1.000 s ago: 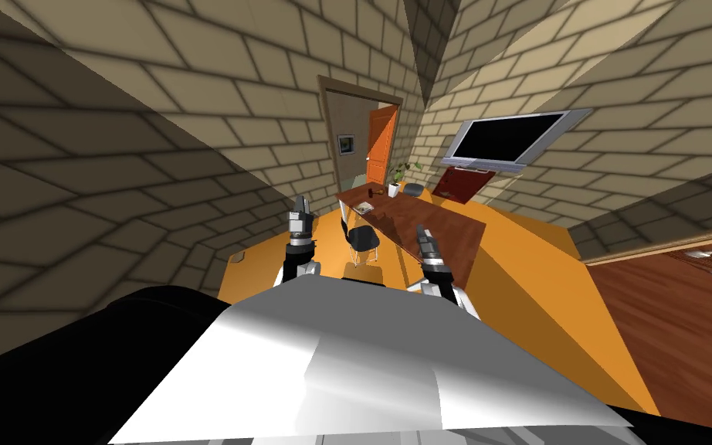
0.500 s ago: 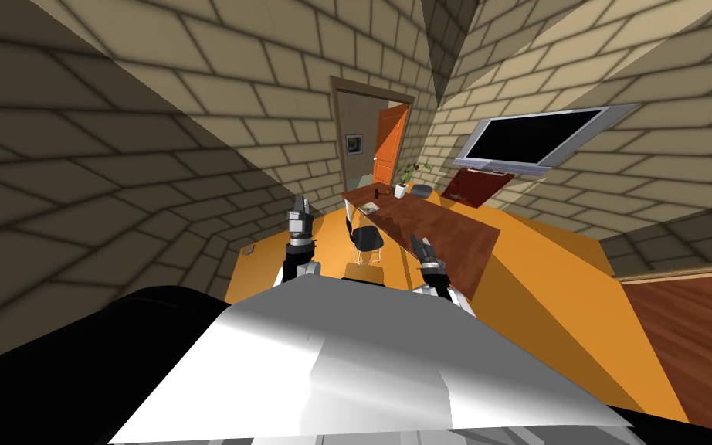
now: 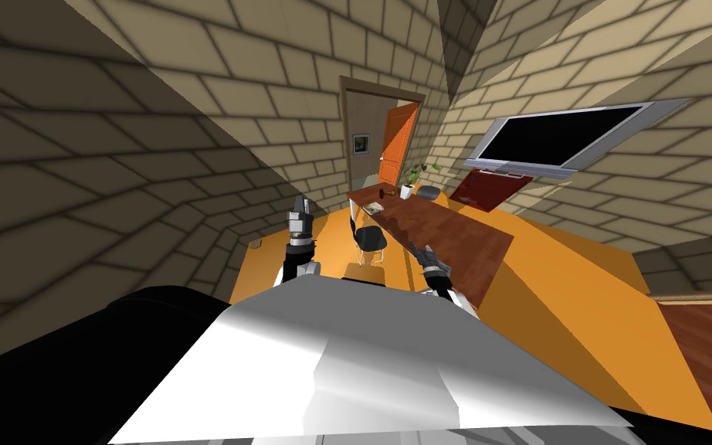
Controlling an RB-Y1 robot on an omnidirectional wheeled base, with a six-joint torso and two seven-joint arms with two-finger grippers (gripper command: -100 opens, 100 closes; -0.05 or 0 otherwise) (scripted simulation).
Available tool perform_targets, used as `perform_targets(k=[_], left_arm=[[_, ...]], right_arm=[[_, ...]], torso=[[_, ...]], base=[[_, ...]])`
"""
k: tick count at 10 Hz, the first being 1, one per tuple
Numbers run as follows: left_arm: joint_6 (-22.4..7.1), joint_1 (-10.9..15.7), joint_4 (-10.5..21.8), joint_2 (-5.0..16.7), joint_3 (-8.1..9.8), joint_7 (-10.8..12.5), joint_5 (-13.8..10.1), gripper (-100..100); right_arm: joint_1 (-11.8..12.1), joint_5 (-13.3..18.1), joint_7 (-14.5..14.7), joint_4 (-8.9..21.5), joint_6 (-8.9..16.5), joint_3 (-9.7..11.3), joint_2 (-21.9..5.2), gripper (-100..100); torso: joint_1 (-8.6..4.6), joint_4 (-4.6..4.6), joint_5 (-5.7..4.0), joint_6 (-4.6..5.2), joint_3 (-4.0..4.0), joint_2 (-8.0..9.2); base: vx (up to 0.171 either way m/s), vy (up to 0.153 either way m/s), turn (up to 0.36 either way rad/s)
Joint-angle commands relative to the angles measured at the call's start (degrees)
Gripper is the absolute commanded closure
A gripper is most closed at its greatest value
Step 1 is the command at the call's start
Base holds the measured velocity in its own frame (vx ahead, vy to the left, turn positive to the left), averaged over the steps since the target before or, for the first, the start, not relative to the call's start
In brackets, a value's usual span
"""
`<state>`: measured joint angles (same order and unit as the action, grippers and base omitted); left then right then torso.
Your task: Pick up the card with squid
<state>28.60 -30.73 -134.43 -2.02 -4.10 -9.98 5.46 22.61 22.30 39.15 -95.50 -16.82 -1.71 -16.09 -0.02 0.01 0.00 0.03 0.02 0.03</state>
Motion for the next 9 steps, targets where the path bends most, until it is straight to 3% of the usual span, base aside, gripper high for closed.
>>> perform_targets(k=[1,4,5,6,7,8,9], left_arm=[[0.0,0.0,0.0,0.0,0.0,0.0,0.0,0],[0.0,0.0,0.0,0.0,0.0,0.0,0.0,0],[0.0,0.0,0.0,0.0,0.0,0.0,0.0,0],[0.0,0.0,0.0,0.0,0.0,0.0,0.0,0],[0.0,0.0,0.0,0.0,0.0,0.0,0.0,0],[0.0,0.0,0.0,0.0,0.0,0.0,0.0,0],[0.0,0.0,0.0,0.0,0.0,0.0,0.0,0]], right_arm=[[-0.3,2.23,2.86,2.86,1.37,-0.24,-0.51,-100],[-0.69,4.0,5.29,5.45,2.68,-0.52,-1.31,-100],[-1.07,5.76,7.41,7.07,3.97,-0.8,-2.15,-100],[-1.07,5.76,7.41,7.83,3.97,-0.8,-2.15,-100],[-1.45,7.48,9.5,9.42,5.25,-1.08,-3.02,-100],[-1.45,7.48,9.5,10.19,5.25,-1.08,-3.02,-100],[-1.83,9.17,11.55,12.0,6.51,-1.35,-3.91,-100]], torso=[[0.0,0.0,0.0,0.0,0.0,0.0],[0.02,0.0,0.01,-0.01,0.0,0.0],[0.01,0.0,0.01,0.0,0.0,-0.01],[0.01,0.0,0.01,-0.02,-0.01,-0.01],[0.0,0.0,0.0,0.01,-0.01,-0.01],[0.01,0.0,0.01,-0.01,0.0,-0.01],[0.0,0.0,0.01,0.01,0.0,-0.01]], base=[[-0.008,0.004,0.108],[-0.007,0.003,0.084],[-0.008,0.004,0.119],[-0.005,-0.001,0.057],[-0.008,0.003,0.115],[-0.007,0.001,0.056],[-0.007,0.004,0.096]])
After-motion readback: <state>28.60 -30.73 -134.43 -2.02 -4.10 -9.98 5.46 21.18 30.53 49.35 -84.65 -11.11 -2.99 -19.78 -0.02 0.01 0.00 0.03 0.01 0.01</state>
